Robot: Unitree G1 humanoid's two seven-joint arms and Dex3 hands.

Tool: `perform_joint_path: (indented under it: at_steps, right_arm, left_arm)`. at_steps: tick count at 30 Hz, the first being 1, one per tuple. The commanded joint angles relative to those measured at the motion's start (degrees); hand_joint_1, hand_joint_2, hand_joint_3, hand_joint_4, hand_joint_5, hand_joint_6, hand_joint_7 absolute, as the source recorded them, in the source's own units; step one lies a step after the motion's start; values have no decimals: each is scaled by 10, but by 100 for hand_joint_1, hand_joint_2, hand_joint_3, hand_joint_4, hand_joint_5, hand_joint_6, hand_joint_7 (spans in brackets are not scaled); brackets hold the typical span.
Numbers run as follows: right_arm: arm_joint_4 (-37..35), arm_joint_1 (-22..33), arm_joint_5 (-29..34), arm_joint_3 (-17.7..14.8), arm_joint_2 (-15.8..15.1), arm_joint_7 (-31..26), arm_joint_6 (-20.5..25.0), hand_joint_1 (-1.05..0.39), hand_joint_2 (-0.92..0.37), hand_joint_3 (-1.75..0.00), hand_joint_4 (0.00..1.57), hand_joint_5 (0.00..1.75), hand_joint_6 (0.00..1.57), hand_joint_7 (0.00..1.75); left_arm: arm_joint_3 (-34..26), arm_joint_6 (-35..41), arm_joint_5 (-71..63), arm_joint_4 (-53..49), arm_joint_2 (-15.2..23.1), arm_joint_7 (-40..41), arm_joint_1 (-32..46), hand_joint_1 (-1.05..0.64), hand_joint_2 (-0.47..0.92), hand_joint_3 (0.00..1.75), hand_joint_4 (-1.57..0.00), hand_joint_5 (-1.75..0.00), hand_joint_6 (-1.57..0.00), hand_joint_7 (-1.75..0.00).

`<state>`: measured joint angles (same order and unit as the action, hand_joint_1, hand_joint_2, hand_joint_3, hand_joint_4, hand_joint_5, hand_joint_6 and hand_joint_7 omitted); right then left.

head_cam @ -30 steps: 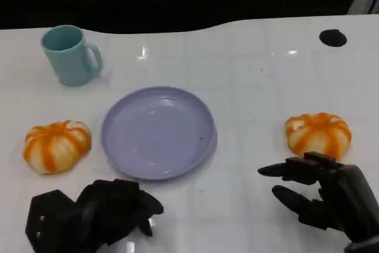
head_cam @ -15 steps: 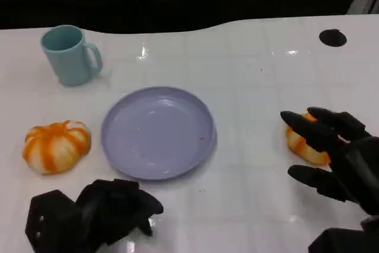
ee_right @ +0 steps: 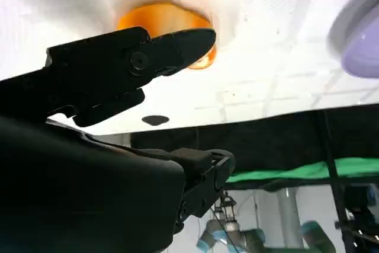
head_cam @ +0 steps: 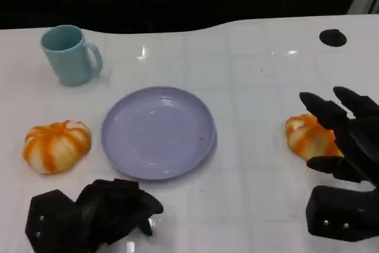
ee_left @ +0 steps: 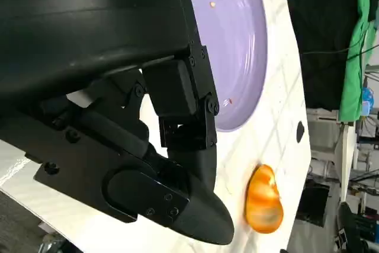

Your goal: Grasp the bread from the table and place it into the plate.

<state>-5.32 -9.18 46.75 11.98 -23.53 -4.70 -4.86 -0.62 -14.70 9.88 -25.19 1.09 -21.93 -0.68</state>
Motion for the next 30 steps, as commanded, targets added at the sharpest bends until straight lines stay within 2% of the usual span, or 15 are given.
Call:
perform_joint_path:
  at_steps: [1,6,11,24,30]
  right_arm:
    - [-5,-26,16,15,-10,33,36,-52,-87,0,1,12,16,1]
    - [-36,-56,22,34,-5,46,59,-40,-79,0,4,18,22,2]
    - [-93,-91,19,56,1,50,70,-34,-77,0,5,20,24,2]
    - [-219,-147,9,94,9,48,82,-33,-80,-1,5,18,23,0]
    - [-254,-159,12,109,9,26,71,-33,-84,-2,13,18,29,3]
  left_arm:
    - [-3,6,0,1,5,1,8,-103,83,0,-90,-149,-144,-48]
    - [-3,6,0,3,4,1,9,-103,82,0,-90,-149,-145,-47]
    - [-3,2,-1,3,3,2,9,-104,82,0,-90,-149,-145,-47]
    - [0,-1,-6,11,3,3,15,-104,82,0,-90,-150,-145,-47]
    - [0,-3,-7,13,3,3,17,-104,83,1,-90,-149,-145,-48]
